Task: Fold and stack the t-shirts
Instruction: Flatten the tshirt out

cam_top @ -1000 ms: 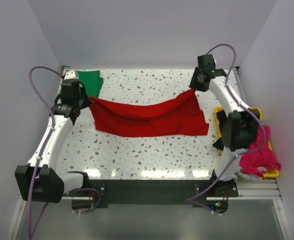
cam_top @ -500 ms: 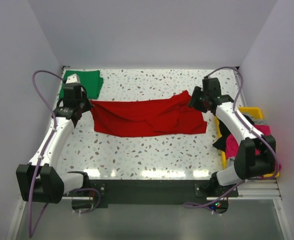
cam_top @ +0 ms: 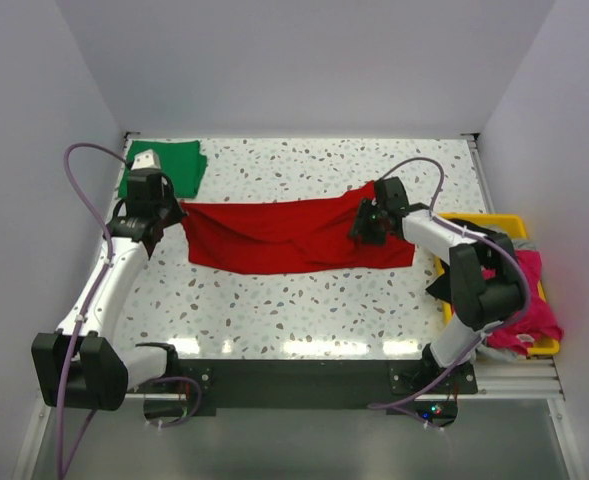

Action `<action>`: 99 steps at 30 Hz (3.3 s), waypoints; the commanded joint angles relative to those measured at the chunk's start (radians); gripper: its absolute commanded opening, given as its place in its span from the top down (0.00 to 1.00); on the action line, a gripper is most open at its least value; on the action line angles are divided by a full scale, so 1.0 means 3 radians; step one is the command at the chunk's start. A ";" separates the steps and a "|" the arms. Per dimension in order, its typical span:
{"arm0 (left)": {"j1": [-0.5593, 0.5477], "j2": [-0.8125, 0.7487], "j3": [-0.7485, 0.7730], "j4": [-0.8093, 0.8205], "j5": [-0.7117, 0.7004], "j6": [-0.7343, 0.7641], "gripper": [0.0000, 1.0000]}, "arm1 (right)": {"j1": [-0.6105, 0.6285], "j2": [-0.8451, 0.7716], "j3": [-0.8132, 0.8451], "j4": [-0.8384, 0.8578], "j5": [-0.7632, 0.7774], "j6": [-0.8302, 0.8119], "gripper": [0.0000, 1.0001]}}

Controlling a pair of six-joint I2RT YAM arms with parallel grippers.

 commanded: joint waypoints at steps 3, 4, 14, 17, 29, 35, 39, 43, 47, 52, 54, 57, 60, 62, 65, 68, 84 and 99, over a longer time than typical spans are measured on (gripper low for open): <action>0.0023 -0.0095 -0.0049 0.0192 0.0020 0.0032 1.00 | 0.0056 0.0060 -0.0009 0.0298 -0.0069 0.0153 0.54; 0.0023 -0.0095 -0.0054 0.0198 0.0025 0.0022 1.00 | 0.0066 0.0075 -0.0014 0.0303 -0.0079 0.0169 0.57; 0.0023 -0.0079 -0.0059 0.0193 0.0025 0.0027 1.00 | 0.0087 0.0055 -0.0055 0.0278 -0.0053 0.0184 0.81; 0.0023 -0.0110 -0.0049 0.0172 0.0025 0.0022 1.00 | 0.0092 -0.0072 -0.0015 0.0176 -0.0033 0.0164 1.00; 0.0023 -0.0524 0.0151 0.0019 -0.0016 0.0088 1.00 | -0.0015 -0.1305 0.0885 -0.0816 0.0366 0.0015 1.00; 0.0023 -0.0815 0.0452 -0.0165 -0.0067 0.0119 1.00 | -0.0200 -0.1836 0.1570 -0.1317 0.0493 -0.0046 1.00; 0.0018 -0.1081 0.0641 -0.0273 -0.0057 0.0094 1.00 | -0.0210 -0.2067 0.2040 -0.1618 0.0606 -0.0118 1.00; 0.0018 -0.1423 0.0780 -0.0339 0.0025 0.0048 1.00 | -0.0210 -0.2287 0.2535 -0.1905 0.0693 -0.0169 1.00; 0.0018 -0.1801 0.0958 -0.0339 0.0045 0.0017 1.00 | -0.0210 -0.2430 0.2899 -0.2054 0.0729 -0.0189 1.00; 0.0018 -0.1874 0.1245 -0.0217 0.0096 -0.0034 1.00 | -0.0210 -0.2374 0.3272 -0.2003 0.0719 -0.0205 1.00; 0.0023 -0.1808 0.1321 -0.0130 0.0081 -0.0060 1.00 | -0.0205 -0.2268 0.3334 -0.1952 0.0698 -0.0205 1.00; 0.0018 -0.1588 0.1363 0.0028 0.0091 -0.0085 1.00 | -0.0210 -0.2139 0.3254 -0.1737 0.0652 -0.0199 1.00; 0.0018 -0.1333 0.1286 0.0319 0.0122 -0.0116 1.00 | -0.0205 -0.2037 0.3019 -0.1334 0.0637 -0.0169 1.00; 0.0018 -0.1113 0.1215 0.0488 0.0147 -0.0126 1.00 | -0.0205 -0.1904 0.2901 -0.1170 0.0622 -0.0164 1.00; 0.0023 -0.0745 0.1199 0.0826 0.0188 -0.0126 1.00 | -0.0215 -0.1623 0.2721 -0.0822 0.0627 -0.0164 1.00; 0.0023 -0.0316 0.1270 0.1189 0.0209 -0.0106 1.00 | -0.0225 -0.1211 0.2772 -0.0500 0.0611 -0.0194 1.00; 0.0267 0.1542 0.3199 0.1880 0.0275 0.0155 1.00 | -0.0476 0.0041 0.4411 0.0118 0.0550 -0.0205 1.00; 0.0304 0.0458 0.0076 0.2142 0.0261 -0.0416 0.98 | -0.0481 -0.1571 0.0547 0.0192 0.0397 0.0271 0.99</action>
